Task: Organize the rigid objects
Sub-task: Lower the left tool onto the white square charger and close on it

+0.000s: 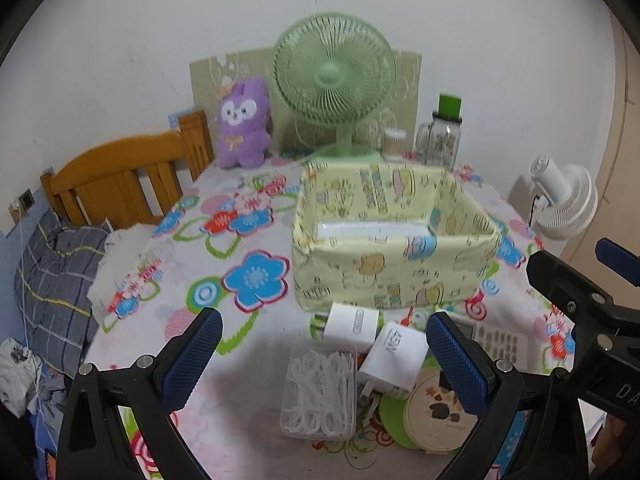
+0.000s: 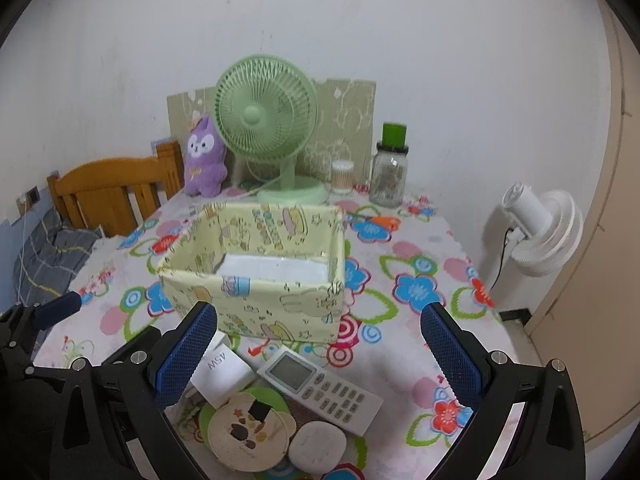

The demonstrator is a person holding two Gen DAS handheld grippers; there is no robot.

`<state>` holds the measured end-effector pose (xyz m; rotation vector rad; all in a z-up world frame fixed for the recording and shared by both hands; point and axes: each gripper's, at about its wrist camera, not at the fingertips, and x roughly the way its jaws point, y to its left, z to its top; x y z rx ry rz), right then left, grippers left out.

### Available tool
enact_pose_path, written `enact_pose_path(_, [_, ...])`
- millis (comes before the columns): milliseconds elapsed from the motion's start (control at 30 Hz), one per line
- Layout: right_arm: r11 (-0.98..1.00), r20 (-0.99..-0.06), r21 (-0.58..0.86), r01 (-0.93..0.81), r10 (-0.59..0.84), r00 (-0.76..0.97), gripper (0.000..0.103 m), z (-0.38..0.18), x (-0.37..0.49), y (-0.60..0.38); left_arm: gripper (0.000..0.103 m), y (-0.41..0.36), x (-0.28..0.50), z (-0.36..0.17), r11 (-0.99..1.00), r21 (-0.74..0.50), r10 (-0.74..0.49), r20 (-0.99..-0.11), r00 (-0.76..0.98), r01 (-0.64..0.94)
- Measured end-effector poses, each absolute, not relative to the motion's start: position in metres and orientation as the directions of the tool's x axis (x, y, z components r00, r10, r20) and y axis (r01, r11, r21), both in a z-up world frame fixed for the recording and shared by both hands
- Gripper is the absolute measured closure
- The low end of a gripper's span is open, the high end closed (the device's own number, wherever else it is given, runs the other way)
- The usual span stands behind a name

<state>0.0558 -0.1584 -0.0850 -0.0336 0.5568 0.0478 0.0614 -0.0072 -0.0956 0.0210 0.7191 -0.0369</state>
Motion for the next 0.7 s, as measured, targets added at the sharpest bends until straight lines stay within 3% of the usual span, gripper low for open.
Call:
enact_pose_path(533, [0.998,-0.639,-0.011,-0.059,0.038,0.768,0.003,-0.135,0.089,-0.166,0.0,-0.031,0.088,-0.144,0.992,-0.015,-0.094,-0.758,0.646,0.127])
enact_pose_path(700, [0.998,-0.667,-0.013,-0.054,0.032,0.744,0.003,-0.147,0.095,-0.169,0.009,-0.039,0.093,-0.155,0.984,-0.033,-0.136,-0.781,0.609,0.177])
